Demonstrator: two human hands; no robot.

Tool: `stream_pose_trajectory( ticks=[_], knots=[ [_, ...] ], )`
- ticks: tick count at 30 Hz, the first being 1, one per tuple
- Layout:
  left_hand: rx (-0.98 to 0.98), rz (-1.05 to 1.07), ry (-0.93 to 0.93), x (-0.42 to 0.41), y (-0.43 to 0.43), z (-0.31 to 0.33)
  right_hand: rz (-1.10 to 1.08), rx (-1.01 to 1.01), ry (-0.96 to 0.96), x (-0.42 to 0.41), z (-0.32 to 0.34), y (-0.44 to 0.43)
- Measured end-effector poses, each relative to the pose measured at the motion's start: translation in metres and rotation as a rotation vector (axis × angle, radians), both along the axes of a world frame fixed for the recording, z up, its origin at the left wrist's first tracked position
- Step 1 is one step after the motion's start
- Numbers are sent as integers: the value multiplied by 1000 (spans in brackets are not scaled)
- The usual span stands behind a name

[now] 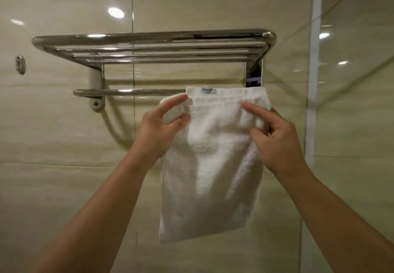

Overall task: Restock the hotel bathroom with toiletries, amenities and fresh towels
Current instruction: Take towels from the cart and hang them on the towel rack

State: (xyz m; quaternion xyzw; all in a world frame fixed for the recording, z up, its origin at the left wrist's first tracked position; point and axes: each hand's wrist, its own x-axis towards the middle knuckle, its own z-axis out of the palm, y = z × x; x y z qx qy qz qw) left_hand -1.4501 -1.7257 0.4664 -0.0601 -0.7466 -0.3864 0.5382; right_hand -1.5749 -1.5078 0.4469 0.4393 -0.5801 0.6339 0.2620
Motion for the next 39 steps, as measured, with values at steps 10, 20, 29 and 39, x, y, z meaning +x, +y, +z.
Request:
stream_pose_trajectory(
  ticks=[10,20,29,39],
  knots=[
    [-280,206,-33,-46,-50,85,-215,-13,118,-42,70,-45],
    [-319,306,-322,-68,-77,145,-397,74,188,-72,108,-60],
    [-328,276,-681,-79,-82,168,-534,-67,222,-60,87,-66],
    [-368,407,-74,-51,-74,119,-723,337,318,-53,80,-69]
  ],
)
